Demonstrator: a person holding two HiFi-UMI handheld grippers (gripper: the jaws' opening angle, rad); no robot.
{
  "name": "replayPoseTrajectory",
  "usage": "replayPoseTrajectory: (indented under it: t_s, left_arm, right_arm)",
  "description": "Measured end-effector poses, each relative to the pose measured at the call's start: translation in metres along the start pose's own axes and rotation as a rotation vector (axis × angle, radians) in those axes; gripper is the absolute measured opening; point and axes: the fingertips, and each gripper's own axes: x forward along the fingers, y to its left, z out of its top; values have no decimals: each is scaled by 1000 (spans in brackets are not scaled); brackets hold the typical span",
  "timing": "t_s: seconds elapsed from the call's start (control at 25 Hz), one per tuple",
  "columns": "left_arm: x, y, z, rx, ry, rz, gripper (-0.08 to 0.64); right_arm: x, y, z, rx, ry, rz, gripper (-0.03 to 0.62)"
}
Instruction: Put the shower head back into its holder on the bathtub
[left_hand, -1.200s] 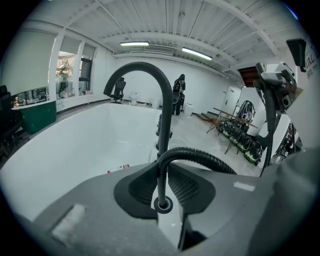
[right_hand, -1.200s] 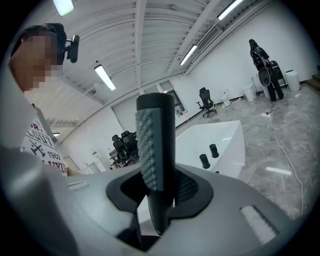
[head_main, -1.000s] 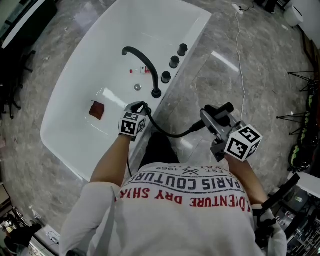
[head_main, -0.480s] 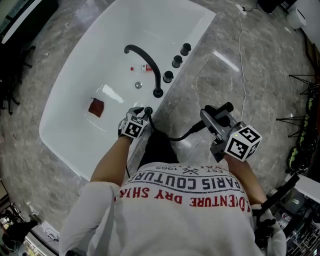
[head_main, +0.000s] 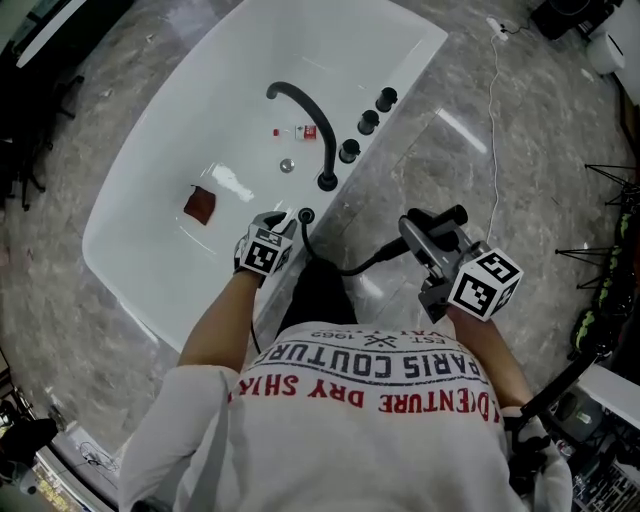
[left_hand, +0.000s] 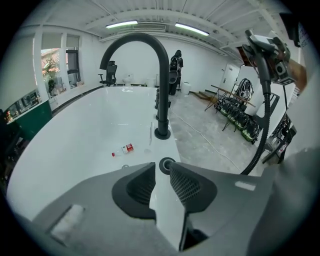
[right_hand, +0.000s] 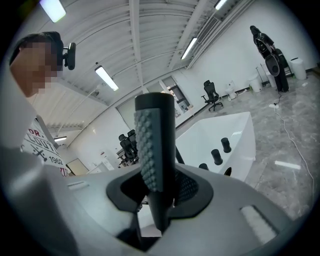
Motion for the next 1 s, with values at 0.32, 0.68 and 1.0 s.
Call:
replayPoseTrajectory:
  t_s: [0.32,0.68,1.0]
  left_arm:
    - [-36,-30,-1,-31,-78,-55,6]
    - [-87,-55,1,-66,-174,-44,5]
    - [-135,-88,35,-36,-226,-66,5]
  right_arm:
    - [0,27,18,-22,-46,66,109]
    - [9,70,68,-143,-132,147,109]
    - [17,94,86,-259,-180,182,109]
